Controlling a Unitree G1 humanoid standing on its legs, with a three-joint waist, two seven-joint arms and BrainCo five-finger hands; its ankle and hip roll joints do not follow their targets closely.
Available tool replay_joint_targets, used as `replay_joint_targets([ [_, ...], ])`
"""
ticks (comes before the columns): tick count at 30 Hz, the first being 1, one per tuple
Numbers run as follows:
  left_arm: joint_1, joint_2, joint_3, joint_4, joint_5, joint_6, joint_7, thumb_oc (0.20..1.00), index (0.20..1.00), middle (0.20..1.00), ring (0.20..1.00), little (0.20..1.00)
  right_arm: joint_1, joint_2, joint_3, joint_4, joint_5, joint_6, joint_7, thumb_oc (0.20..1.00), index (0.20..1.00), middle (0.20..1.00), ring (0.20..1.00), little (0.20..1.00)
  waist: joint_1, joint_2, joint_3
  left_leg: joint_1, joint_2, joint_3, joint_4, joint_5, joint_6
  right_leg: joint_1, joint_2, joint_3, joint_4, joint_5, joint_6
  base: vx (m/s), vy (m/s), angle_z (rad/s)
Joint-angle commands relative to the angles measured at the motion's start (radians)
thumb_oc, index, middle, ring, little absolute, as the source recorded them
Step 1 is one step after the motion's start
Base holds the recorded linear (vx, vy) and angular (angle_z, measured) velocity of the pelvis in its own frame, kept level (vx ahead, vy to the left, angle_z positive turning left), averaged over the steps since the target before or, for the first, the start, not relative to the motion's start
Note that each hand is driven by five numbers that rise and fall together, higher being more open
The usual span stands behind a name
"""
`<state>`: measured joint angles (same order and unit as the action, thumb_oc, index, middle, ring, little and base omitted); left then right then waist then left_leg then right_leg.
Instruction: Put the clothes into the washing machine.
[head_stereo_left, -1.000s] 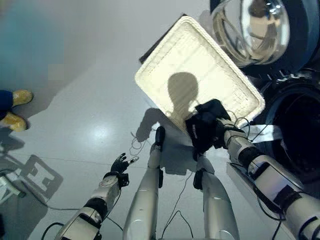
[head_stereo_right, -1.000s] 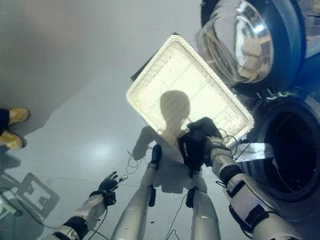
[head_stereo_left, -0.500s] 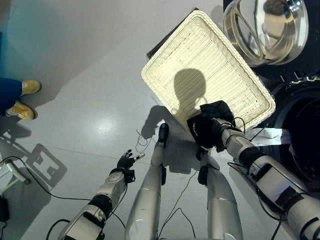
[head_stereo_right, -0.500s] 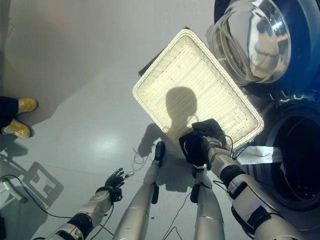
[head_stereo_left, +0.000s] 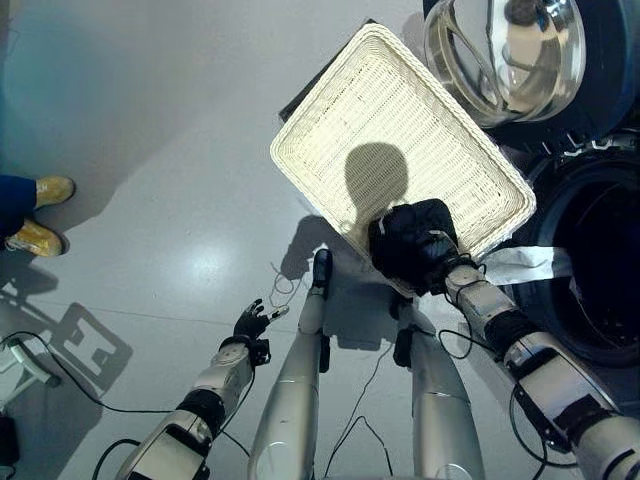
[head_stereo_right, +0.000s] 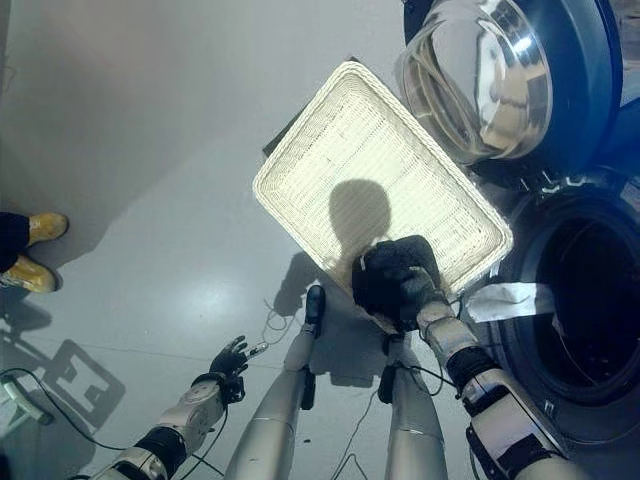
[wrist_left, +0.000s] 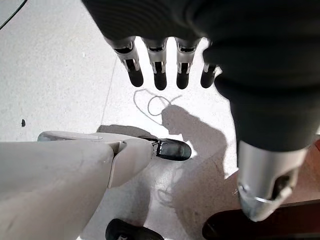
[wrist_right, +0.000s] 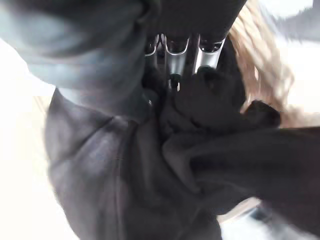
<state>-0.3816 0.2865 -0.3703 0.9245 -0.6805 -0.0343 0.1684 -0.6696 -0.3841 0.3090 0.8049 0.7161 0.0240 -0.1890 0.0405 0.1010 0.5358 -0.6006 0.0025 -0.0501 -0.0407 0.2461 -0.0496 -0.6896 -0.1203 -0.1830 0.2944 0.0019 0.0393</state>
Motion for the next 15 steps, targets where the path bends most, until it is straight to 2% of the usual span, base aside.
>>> replay_joint_targets([
  [1,0.056,-0.035,0.024,0.04,0.034,-0.031,0.018,1.0,1.0,1.0,1.0,1.0,0.068,0.022,-0.047,-0.067,0.352,-0.074,0.118,0.2,0.2,0.2,0.2,0.2,-0.028,-0.007,-0.016,0.019,-0.069,0.109,0.065,-0.127,0.019,0.028,0.065,0.03,-0.125,0.079,0.044,0.0,0.029,-0.15],
  [9,0.083,-0.033,0.05,0.062,0.029,-0.073,0.017,1.0,1.0,1.0,1.0,1.0,0.198,0.079,-0.147,-0.136,0.807,-0.053,0.314,0.2,0.2,0.2,0.2,0.2,-0.069,-0.021,-0.016,0.036,-0.065,0.14,0.077,-0.145,0.025,0.036,0.069,0.056,-0.134,0.088,0.047,-0.02,0.018,-0.21],
  [13,0.096,-0.029,0.063,0.078,0.023,-0.095,0.007,1.0,1.0,1.0,1.0,1.0,0.251,0.101,-0.179,-0.152,0.948,-0.059,0.368,0.2,0.2,0.2,0.2,0.2,-0.089,-0.024,-0.016,0.049,-0.064,0.157,0.071,-0.149,0.027,0.044,0.074,0.07,-0.146,0.093,0.048,-0.03,0.023,-0.28],
  [15,0.097,-0.029,0.064,0.08,0.023,-0.098,0.007,1.0,1.0,1.0,1.0,1.0,0.257,0.102,-0.185,-0.153,0.969,-0.066,0.373,0.2,0.2,0.2,0.2,0.2,-0.091,-0.025,-0.016,0.051,-0.064,0.16,0.07,-0.15,0.027,0.046,0.074,0.072,-0.148,0.095,0.049,-0.01,0.008,-0.12],
])
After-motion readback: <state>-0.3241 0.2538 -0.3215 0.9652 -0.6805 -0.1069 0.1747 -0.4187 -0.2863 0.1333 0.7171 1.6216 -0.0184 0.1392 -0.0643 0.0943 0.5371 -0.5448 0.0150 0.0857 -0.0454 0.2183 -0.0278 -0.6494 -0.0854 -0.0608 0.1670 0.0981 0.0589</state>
